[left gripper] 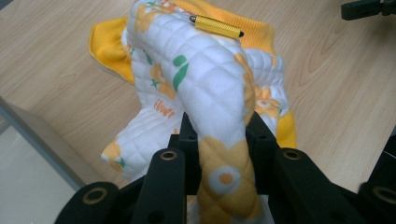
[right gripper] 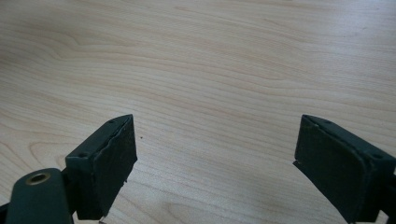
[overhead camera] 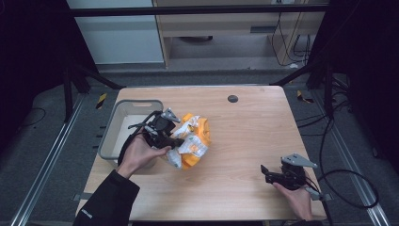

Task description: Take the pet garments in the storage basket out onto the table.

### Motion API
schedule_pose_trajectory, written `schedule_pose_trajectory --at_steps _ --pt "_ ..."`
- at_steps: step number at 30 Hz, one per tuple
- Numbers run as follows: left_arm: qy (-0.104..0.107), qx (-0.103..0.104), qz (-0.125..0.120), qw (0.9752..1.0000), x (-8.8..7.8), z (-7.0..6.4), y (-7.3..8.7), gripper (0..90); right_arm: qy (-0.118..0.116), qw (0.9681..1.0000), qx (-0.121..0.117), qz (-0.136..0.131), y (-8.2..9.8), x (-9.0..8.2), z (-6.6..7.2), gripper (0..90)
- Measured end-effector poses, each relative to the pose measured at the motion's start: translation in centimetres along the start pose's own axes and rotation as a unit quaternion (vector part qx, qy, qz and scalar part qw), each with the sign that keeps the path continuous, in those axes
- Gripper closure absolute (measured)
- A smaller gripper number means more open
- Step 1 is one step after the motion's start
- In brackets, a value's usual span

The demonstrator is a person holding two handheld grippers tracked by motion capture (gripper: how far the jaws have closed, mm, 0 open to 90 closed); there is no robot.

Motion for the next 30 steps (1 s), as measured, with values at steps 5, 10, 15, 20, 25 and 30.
schedule_pose_trajectory --at_steps 5,10,15,20,25,30 --pt "0.009 0.013 0.003 0.9999 0.7 -0.7 -0.3 72.8 0.000 1.0000 0.001 0.000 0.0 0.0 -0.1 12.7" --pt "0.021 0.024 0.009 0.9994 1.9 -1.8 -0.5 72.8 0.002 1.0000 -0.003 -0.002 0.0 0.0 -0.2 12.7" --pt "0.026 0.029 0.015 0.9991 2.7 -2.3 -0.6 72.8 0.000 1.0000 0.000 -0.002 0.0 -0.1 -0.2 12.7" --pt "0.037 0.039 0.021 0.9984 3.9 -3.0 -0.5 72.8 0.002 1.0000 -0.003 -0.003 0.0 0.0 -0.3 12.7" --pt "0.045 0.045 0.028 0.9976 5.0 -3.6 -0.2 72.8 0.000 1.0000 -0.001 -0.002 0.0 0.0 -0.2 12.7" --pt "0.053 0.048 0.035 0.9969 6.1 -4.1 -0.1 72.8 0.001 1.0000 -0.002 -0.003 0.0 0.0 -0.2 12.6"
Point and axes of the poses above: each handheld gripper's, and its own axes: x roughly forward along the jaws, y roughly out of its underside, z roughly to its left, the point moved 7 cm from there along x, roughly forward along the jaws, and after that the axes turned 4 degrees about z, right-handed, at the moved point
